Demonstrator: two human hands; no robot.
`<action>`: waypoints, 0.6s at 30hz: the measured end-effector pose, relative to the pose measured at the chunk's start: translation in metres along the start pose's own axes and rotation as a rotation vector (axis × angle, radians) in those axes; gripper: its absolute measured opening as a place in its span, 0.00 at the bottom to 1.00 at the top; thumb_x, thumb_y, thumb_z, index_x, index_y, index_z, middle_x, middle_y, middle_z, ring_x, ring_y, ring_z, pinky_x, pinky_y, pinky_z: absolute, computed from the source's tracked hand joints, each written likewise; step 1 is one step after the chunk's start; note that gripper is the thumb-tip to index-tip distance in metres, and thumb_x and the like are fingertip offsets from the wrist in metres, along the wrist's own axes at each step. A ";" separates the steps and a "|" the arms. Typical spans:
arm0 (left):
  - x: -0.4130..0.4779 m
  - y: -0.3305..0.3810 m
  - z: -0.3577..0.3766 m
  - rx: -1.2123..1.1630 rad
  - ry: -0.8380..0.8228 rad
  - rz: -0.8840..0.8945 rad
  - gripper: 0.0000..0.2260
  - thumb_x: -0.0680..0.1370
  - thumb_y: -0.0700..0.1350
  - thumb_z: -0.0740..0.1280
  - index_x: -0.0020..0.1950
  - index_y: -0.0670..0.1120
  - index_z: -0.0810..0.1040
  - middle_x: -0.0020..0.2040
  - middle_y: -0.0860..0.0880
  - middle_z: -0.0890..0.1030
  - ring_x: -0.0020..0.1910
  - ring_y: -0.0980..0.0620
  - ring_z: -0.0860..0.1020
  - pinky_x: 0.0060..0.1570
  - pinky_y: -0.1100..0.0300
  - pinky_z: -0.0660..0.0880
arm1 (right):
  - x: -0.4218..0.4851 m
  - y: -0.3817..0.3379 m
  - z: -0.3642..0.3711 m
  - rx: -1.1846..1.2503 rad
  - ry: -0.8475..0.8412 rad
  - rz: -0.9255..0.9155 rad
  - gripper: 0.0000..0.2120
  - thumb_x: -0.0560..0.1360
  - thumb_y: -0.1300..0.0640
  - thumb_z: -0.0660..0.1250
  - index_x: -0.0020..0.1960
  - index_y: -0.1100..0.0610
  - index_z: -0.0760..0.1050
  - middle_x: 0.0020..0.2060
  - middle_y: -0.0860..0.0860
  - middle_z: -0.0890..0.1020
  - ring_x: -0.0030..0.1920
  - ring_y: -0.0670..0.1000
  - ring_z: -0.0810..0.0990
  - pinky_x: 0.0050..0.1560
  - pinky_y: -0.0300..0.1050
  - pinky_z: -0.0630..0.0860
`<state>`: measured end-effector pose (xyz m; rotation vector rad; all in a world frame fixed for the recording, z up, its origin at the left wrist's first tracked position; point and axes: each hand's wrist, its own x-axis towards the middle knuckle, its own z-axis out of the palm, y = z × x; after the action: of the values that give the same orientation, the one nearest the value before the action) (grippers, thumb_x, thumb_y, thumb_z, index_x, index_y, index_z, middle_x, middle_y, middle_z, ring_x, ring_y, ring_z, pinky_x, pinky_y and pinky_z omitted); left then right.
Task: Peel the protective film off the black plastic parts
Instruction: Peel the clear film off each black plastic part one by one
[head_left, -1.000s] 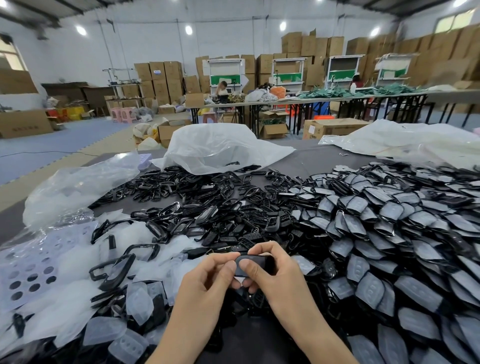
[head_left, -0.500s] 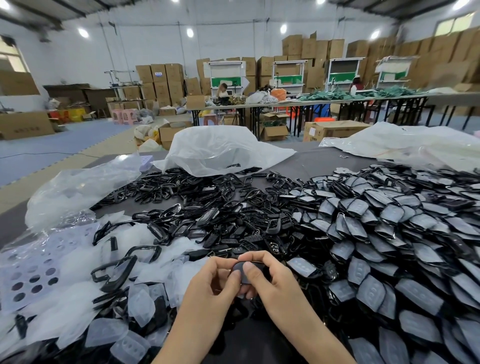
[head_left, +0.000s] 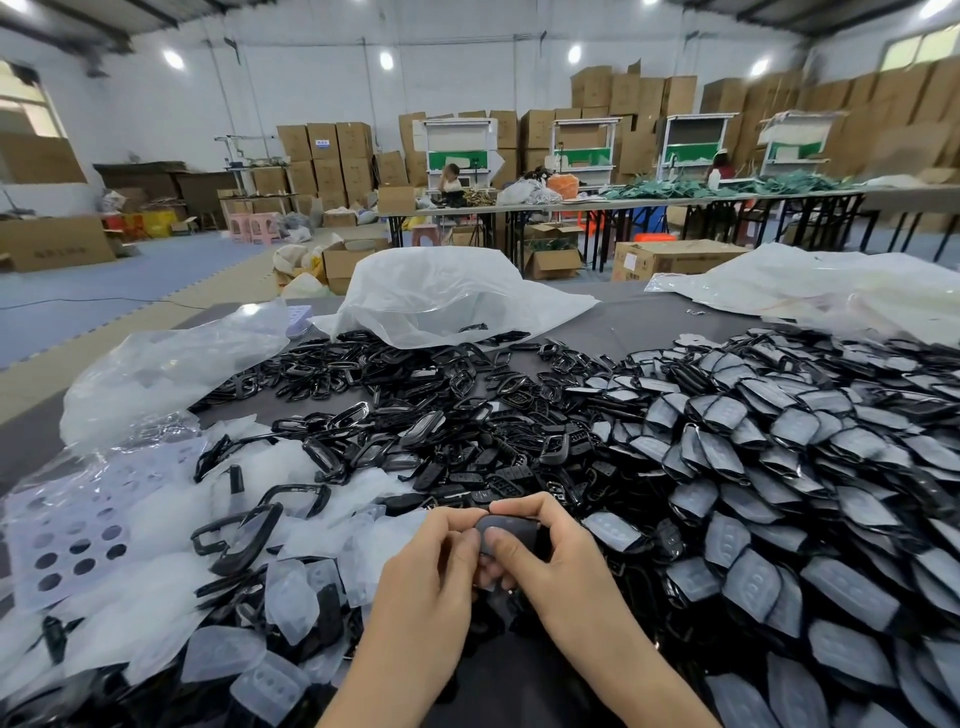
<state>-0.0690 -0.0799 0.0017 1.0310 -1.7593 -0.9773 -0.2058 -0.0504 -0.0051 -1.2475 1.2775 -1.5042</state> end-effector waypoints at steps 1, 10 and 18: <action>-0.001 0.001 0.001 -0.015 0.003 0.007 0.11 0.83 0.39 0.60 0.53 0.53 0.79 0.38 0.54 0.84 0.38 0.57 0.82 0.42 0.65 0.77 | 0.000 -0.001 0.000 0.009 0.011 0.001 0.08 0.78 0.63 0.70 0.54 0.54 0.77 0.36 0.51 0.85 0.35 0.44 0.82 0.38 0.34 0.76; -0.004 0.003 0.003 -0.058 0.015 0.007 0.11 0.83 0.43 0.62 0.54 0.57 0.80 0.40 0.55 0.85 0.41 0.57 0.83 0.45 0.65 0.78 | 0.000 -0.004 -0.003 0.041 0.012 0.023 0.07 0.79 0.61 0.69 0.55 0.54 0.76 0.34 0.50 0.84 0.35 0.46 0.82 0.38 0.34 0.76; -0.003 0.003 0.003 -0.073 0.023 0.001 0.09 0.81 0.43 0.65 0.53 0.57 0.81 0.40 0.52 0.84 0.42 0.55 0.84 0.49 0.52 0.81 | -0.001 -0.005 0.000 0.080 0.018 0.018 0.06 0.80 0.63 0.66 0.54 0.55 0.78 0.40 0.49 0.86 0.36 0.45 0.82 0.37 0.34 0.77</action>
<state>-0.0714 -0.0752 0.0029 0.9910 -1.6929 -1.0179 -0.2054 -0.0484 -0.0008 -1.1708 1.2253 -1.5412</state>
